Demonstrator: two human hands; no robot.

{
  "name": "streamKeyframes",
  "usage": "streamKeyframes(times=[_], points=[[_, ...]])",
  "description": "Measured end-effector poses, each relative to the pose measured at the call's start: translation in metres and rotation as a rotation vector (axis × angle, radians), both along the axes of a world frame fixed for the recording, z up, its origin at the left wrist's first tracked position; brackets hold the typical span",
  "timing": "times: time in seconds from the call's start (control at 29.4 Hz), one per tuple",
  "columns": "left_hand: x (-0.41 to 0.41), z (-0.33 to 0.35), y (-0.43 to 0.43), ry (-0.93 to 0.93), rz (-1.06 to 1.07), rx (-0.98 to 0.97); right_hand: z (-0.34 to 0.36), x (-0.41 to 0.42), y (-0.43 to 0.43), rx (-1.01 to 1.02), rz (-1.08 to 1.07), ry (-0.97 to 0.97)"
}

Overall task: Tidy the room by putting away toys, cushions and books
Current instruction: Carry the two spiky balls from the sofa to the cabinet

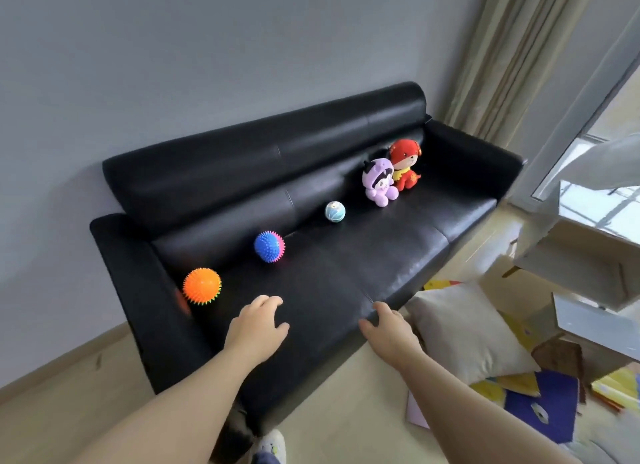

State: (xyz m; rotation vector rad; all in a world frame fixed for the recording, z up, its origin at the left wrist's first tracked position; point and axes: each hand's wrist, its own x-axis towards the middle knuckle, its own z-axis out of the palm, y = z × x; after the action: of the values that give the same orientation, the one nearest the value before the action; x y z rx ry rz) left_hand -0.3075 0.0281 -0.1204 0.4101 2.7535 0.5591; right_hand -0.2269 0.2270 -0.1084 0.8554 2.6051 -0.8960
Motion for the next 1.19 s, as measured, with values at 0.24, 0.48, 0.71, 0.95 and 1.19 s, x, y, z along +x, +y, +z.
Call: streamKeyframes(times=[0.24,0.48,0.71,0.95,1.19], points=[[-0.121,-0.026,-0.034,-0.112,0.108,0.013,-0.028,-0.137,-0.044,-0.103,0.045,-0.056],[-0.218,-0.053,-0.061,-0.210,0.241,-0.018,-0.066,-0.244,-0.061,-0.177,0.132,-0.162],[-0.266,-0.082,-0.077,-0.320,0.465,-0.032,-0.098,-0.330,-0.054,-0.195,0.304,-0.306],[-0.343,-0.127,-0.070,-0.361,0.636,-0.039,-0.143,-0.459,-0.033,-0.143,0.394,-0.318],[-0.400,-0.195,-0.078,-0.336,0.810,-0.235,-0.211,-0.555,-0.059,-0.163,0.253,-0.265]])
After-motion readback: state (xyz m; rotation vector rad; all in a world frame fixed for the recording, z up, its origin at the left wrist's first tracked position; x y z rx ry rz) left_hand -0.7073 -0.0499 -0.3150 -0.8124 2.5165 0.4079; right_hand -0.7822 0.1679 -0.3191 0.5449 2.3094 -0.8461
